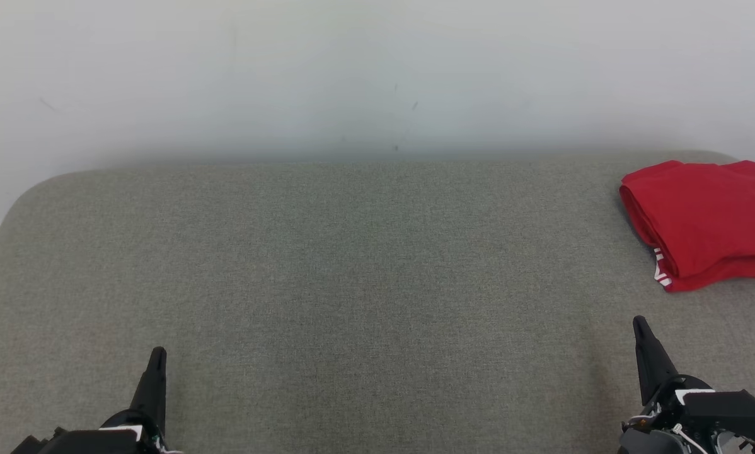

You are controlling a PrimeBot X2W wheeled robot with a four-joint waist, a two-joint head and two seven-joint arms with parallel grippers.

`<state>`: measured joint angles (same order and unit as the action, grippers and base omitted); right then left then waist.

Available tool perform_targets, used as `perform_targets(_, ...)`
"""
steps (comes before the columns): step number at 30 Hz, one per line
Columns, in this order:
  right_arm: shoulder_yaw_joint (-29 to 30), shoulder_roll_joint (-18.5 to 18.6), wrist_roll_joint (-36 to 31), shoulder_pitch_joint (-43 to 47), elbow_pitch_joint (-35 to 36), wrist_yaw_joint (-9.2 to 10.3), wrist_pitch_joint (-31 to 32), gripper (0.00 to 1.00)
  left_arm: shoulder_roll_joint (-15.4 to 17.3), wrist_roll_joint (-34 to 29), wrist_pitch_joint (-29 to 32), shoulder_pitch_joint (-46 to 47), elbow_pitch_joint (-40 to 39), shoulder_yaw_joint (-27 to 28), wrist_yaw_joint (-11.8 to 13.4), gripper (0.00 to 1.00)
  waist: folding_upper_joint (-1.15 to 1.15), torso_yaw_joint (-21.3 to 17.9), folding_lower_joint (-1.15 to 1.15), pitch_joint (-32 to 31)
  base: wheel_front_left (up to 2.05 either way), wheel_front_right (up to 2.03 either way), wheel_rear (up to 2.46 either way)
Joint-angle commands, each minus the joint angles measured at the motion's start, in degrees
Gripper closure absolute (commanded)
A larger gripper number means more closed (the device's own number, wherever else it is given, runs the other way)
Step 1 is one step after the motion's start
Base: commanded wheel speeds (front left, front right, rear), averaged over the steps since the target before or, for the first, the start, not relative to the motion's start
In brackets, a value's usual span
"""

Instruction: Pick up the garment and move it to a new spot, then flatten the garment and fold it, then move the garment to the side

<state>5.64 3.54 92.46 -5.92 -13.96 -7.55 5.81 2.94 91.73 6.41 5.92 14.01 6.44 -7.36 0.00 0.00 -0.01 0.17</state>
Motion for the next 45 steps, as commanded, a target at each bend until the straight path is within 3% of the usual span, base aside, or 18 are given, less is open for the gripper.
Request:
perform_targets(1,0.24,-0.18,0.73,-0.47,-0.09,0.12,0.28,1.0,-0.12,0.85,0.31,0.67,0.17,0.22,-0.22,1.0,0.0,0.0,0.01,0.01,0.0,0.0,0.0)
perform_targets(45,0.58,-0.41,0.24,-0.46,-0.1,0.12,0.53,1.0,-0.11,0.81,0.25,0.63,0.14,0.21,-0.23,1.0,0.0,0.0,0.01,0.01,0.0,0.0,0.0)
